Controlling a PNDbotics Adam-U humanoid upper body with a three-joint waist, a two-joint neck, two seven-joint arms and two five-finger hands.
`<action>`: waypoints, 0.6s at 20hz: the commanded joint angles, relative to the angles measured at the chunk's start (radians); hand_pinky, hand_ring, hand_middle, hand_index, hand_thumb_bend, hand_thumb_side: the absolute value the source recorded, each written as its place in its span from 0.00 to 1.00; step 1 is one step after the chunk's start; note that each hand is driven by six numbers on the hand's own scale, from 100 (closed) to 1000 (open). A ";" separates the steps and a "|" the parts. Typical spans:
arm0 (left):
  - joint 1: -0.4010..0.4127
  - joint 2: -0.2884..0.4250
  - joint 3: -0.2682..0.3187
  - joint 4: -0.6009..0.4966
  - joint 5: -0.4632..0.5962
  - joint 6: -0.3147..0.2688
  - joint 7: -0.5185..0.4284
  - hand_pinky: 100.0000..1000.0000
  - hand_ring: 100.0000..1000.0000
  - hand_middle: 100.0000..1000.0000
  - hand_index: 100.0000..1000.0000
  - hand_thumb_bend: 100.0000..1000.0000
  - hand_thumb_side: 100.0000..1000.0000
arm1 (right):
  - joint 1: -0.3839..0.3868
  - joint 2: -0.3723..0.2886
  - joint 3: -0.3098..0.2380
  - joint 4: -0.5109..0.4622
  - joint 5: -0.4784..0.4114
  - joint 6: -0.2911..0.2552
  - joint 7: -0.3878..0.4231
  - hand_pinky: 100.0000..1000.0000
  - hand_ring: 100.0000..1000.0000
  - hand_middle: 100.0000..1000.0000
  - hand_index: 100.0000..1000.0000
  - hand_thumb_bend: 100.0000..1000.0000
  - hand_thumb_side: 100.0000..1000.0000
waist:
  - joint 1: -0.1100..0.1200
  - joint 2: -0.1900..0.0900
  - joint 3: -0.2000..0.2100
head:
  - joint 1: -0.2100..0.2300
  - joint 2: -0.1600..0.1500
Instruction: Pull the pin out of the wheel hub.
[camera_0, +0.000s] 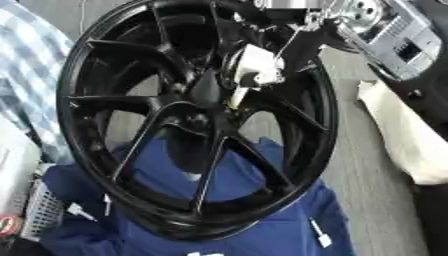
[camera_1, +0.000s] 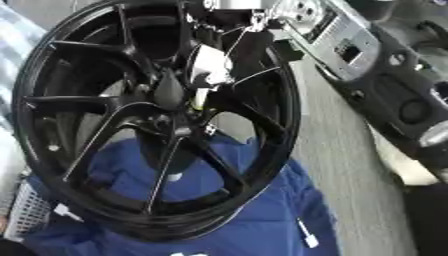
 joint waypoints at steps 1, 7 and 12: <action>-0.011 0.009 0.002 -0.011 -0.001 0.003 0.000 0.89 0.65 0.63 0.69 0.08 0.62 | -0.015 -0.041 -0.024 -0.032 -0.030 0.002 0.001 0.48 0.43 0.42 0.61 0.29 0.00 | 0.014 -0.020 -0.003 | 0.001 0.006; -0.012 0.009 0.002 -0.011 -0.001 0.005 0.001 0.89 0.65 0.63 0.68 0.08 0.62 | -0.016 -0.044 -0.029 -0.047 -0.057 0.000 -0.006 0.47 0.42 0.41 0.60 0.27 0.00 | 0.014 -0.025 -0.007 | 0.002 0.006; -0.013 0.010 0.001 -0.011 0.000 0.006 0.000 0.89 0.65 0.63 0.68 0.08 0.62 | -0.017 -0.047 -0.034 -0.059 -0.085 0.000 -0.005 0.46 0.41 0.40 0.59 0.27 0.00 | 0.015 -0.029 -0.010 | 0.002 0.006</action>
